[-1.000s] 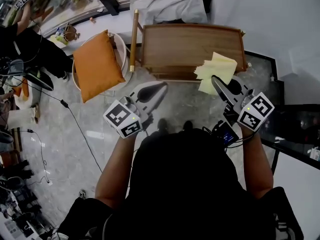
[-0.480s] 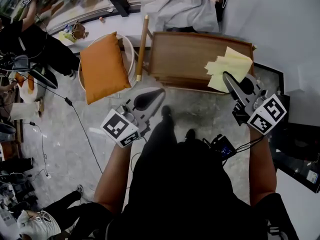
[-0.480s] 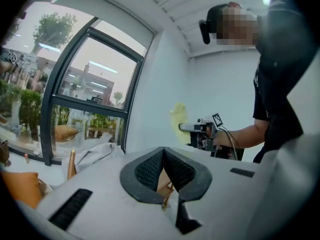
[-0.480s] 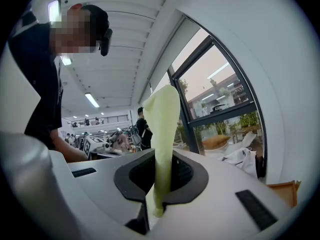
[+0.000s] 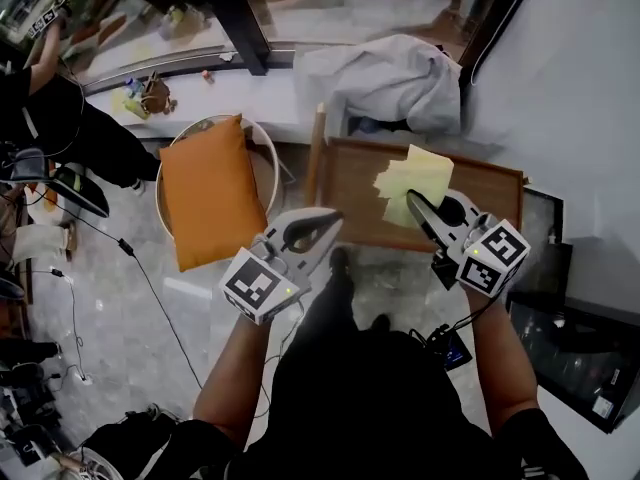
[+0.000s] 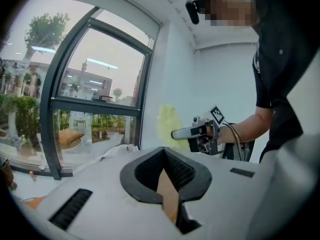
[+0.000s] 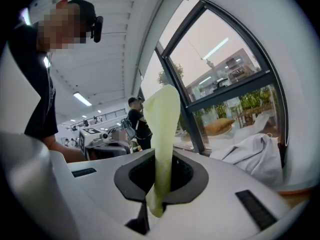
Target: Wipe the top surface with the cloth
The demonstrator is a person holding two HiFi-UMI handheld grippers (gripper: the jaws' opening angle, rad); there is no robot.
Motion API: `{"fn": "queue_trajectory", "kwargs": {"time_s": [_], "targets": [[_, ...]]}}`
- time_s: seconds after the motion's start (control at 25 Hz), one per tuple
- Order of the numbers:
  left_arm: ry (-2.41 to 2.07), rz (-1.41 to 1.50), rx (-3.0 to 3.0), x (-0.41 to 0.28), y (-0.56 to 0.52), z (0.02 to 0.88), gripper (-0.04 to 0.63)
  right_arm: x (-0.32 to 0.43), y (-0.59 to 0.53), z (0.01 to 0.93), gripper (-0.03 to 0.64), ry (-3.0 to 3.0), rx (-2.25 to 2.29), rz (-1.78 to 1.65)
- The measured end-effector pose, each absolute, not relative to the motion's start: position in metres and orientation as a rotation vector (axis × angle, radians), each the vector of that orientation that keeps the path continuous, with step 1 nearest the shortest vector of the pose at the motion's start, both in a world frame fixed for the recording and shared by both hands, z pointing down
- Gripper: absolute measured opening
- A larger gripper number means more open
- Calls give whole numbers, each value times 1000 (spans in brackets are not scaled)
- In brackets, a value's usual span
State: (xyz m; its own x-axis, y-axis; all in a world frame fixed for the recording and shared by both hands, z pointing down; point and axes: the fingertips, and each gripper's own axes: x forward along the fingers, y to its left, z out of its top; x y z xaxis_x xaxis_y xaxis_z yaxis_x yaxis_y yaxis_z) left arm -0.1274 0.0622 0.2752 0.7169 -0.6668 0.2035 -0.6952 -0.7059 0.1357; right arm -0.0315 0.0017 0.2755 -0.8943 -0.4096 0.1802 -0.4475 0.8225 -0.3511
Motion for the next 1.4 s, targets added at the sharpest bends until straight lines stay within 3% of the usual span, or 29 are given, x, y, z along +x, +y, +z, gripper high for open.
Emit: {"fn": "queue_trajectory", "kwargs": {"time_s": [0.28,0.64,1.4], "targets": [[-1060,206,2672,-177,-22,309,9,-101,-61,327,32,-2794,718,666],[-1080,271,2565,-221,-73,361,9,-137,-104,372,32,-2705,762,754],[-1194,441,2331,-200,-120,445,9,-148,-142,516,32,-2496,797,956]]}}
